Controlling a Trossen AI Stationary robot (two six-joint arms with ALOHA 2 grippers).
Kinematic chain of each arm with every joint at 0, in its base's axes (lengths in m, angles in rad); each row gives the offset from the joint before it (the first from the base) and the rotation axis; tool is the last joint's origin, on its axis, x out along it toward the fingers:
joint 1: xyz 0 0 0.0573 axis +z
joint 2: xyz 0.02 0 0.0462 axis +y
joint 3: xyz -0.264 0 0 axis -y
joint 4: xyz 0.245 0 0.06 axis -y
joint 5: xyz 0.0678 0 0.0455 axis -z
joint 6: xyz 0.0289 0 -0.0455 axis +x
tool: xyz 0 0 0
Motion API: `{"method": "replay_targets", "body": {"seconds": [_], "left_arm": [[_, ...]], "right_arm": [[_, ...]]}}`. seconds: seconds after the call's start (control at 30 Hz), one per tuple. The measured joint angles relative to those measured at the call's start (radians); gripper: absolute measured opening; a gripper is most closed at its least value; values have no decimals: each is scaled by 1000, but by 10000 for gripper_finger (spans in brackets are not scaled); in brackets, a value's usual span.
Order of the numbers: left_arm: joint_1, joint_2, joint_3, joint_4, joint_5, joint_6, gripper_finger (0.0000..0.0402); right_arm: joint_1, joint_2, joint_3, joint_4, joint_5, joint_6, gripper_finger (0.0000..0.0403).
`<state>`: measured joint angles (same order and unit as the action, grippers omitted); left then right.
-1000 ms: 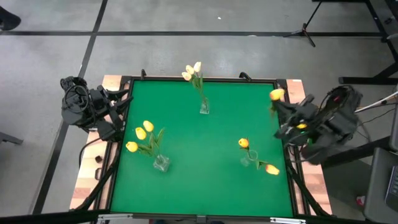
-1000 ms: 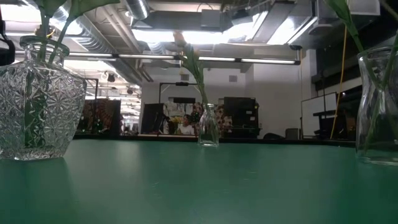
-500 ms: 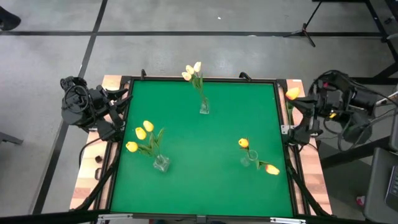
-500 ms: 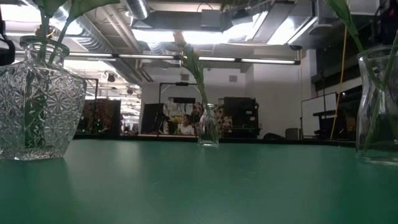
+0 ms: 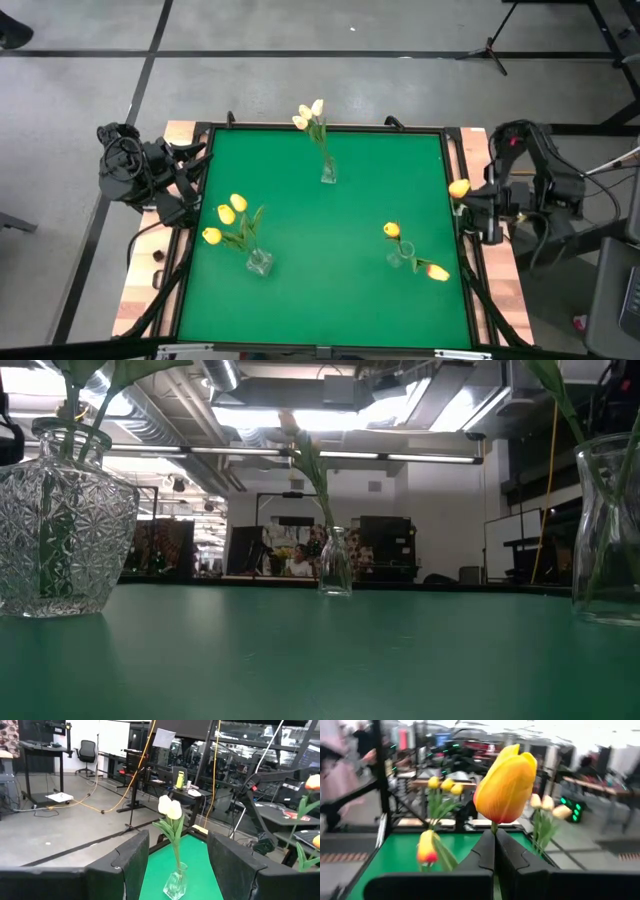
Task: Sort flowers into vase by color
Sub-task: Put the red-yellow tulip into the bottom right transparent vase
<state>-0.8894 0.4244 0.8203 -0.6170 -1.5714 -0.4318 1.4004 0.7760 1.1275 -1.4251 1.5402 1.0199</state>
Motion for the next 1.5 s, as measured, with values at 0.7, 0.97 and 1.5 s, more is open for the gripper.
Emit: {"method": "replay_targets", "body": {"seconds": [0.7, 0.97, 1.5], "left_arm": [[0, 0, 0, 0, 0, -10, 196], [0, 0, 0, 4, 0, -37, 196], [0, 0, 0, 4, 2, -39, 196]], "right_arm": [[-557, 258, 181, 181, 0, -180, 0], [-500, 240, 374, 515, -401, -863, 0], [-1010, 123, -19, 1428, -1485, -1307, 0]]}}
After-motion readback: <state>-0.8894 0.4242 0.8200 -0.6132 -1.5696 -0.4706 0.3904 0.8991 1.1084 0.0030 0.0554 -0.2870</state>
